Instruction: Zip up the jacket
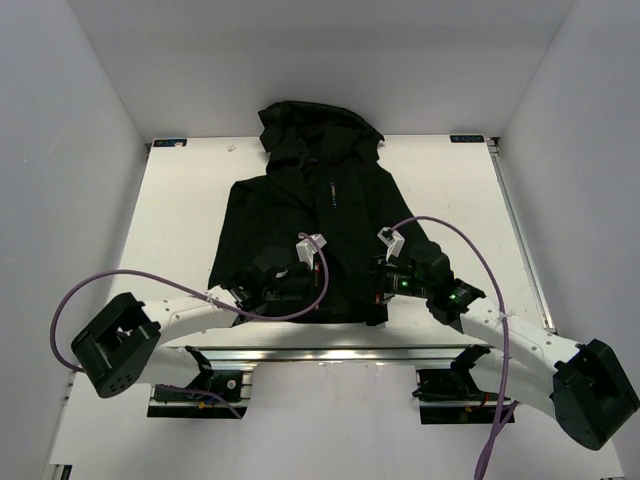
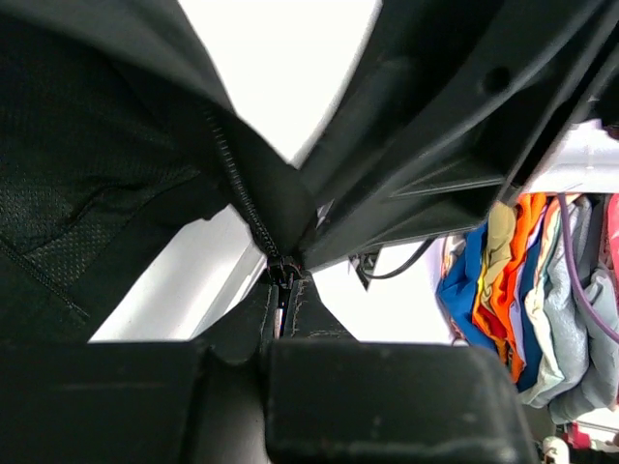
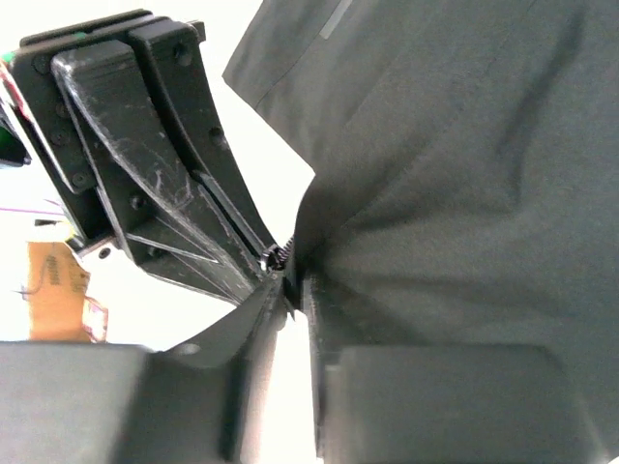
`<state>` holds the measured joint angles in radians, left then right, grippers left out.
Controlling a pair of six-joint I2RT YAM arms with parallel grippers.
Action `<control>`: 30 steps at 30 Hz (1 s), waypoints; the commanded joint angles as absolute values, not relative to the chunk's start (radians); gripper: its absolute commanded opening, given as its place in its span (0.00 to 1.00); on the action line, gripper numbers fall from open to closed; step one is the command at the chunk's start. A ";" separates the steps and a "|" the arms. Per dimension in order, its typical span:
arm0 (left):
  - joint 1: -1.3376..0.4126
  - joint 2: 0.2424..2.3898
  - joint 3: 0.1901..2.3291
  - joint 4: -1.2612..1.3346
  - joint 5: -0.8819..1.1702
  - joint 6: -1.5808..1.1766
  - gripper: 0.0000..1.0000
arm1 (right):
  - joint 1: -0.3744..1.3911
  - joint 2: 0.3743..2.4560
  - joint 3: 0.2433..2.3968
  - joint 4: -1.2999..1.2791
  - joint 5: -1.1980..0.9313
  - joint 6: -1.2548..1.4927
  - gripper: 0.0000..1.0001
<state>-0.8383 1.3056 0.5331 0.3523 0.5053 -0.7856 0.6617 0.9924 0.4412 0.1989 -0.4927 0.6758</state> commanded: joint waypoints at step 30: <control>-0.827 1.207 0.466 0.568 0.468 -0.781 0.00 | 0.655 1.123 0.402 0.595 -0.770 0.877 0.05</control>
<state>-0.8284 1.2404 0.4633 0.4702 0.5186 -0.7784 0.6395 1.1275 0.4107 0.5312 -0.6643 0.8684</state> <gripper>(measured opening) 0.110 0.115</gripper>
